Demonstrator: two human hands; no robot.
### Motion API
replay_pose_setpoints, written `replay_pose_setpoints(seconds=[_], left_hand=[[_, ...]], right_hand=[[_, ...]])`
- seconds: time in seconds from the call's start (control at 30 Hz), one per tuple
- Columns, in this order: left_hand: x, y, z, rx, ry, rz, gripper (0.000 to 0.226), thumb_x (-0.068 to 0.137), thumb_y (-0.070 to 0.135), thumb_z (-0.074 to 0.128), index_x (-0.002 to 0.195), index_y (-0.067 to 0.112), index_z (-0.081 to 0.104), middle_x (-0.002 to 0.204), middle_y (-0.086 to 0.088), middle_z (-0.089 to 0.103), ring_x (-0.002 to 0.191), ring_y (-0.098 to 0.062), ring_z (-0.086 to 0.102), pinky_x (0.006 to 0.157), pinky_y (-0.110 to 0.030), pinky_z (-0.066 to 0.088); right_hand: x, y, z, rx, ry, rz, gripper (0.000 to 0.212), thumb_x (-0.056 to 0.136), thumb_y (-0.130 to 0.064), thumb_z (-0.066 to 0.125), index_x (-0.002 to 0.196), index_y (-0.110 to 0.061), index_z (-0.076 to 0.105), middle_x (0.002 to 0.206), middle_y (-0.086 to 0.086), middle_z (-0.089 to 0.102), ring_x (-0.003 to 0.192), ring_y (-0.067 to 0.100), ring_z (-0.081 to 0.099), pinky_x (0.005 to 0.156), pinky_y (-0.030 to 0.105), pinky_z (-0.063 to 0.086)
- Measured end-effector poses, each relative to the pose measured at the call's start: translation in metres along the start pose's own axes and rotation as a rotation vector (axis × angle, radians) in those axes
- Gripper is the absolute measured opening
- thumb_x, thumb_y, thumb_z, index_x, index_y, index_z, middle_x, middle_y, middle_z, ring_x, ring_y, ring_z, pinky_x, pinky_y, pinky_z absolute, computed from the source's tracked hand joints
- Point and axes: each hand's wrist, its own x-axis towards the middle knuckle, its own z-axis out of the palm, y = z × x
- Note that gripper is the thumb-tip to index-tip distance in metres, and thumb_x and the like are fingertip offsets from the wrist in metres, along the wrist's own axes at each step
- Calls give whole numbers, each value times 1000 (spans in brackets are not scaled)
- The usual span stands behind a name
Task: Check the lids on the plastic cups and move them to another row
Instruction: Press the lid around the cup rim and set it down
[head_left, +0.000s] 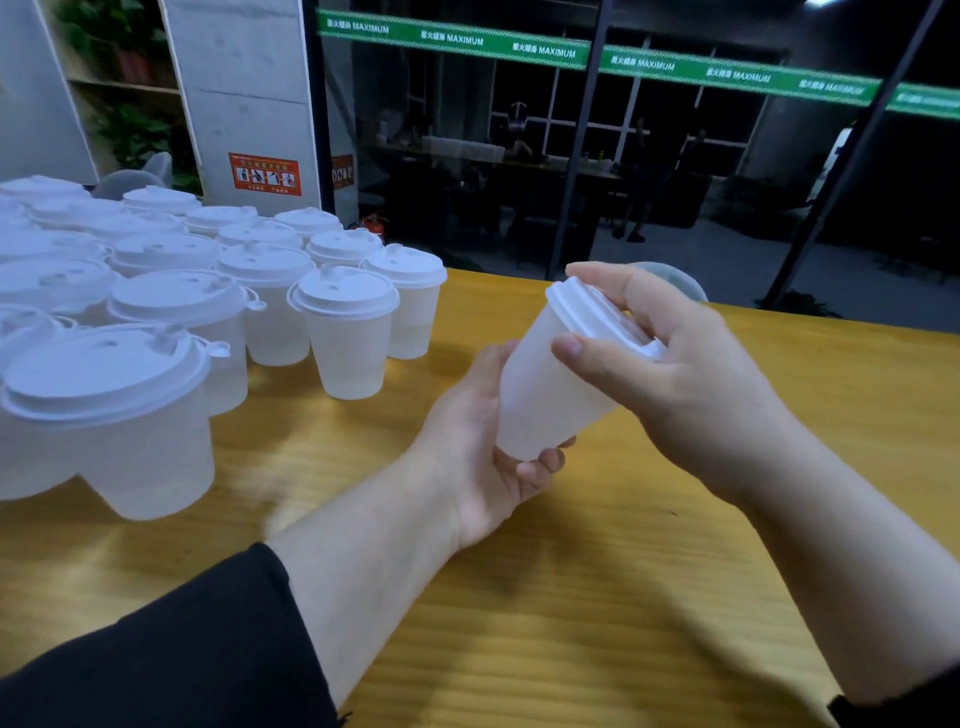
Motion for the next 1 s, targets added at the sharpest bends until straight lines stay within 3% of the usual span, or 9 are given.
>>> replay_pose_setpoints(seconds=[0.17,0.27,0.4,0.6,0.73,0.87,1.0], left_hand=[[0,0,2,15,132,213,33,99,47,60,96,18,75,75,-4,68,59,-22,54,49,-29,37],[-1,2,-1,64,15,17,35,99,45,54,106,16,71,77,-5,65,57,-20,52,42,-22,37],[0,-1,-4,73,-45,-148,35,94,48,58,108,18,71,80,-8,64,56,-21,52,40,-18,36],[4,-1,3,73,176,128,40,94,54,64,101,16,74,75,-6,69,60,-23,55,46,-26,33],[5,2,2,142,190,213,39,97,55,60,92,18,72,74,-4,65,62,-23,52,50,-29,32],[0,2,-3,68,148,223,44,94,58,66,103,16,72,80,-2,66,59,-17,53,48,-26,38],[-12,11,-2,65,233,327,54,89,59,72,115,12,68,94,-5,68,68,-20,61,53,-27,49]], right_hand=[[2,-3,6,38,129,17,64,76,-65,69,135,-42,58,121,-24,64,110,-13,57,80,12,46],[-1,-7,-4,-80,23,3,72,74,-79,66,137,-46,55,119,-28,63,106,-20,55,73,1,43],[-4,-3,-7,-118,-53,0,64,76,-75,66,132,-46,56,114,-30,65,105,-14,58,72,2,43],[1,5,6,-5,111,13,58,81,-71,65,129,-39,59,115,-20,67,103,-12,58,72,7,45],[0,9,8,57,180,17,60,82,-70,62,134,-40,58,123,-19,66,110,-10,58,77,9,43],[-5,10,10,41,162,26,66,85,-68,51,145,-42,53,140,-24,58,124,-23,43,86,-5,37],[-20,1,11,40,125,15,43,103,-43,46,145,-38,54,133,-26,63,121,-18,51,89,-3,37]])
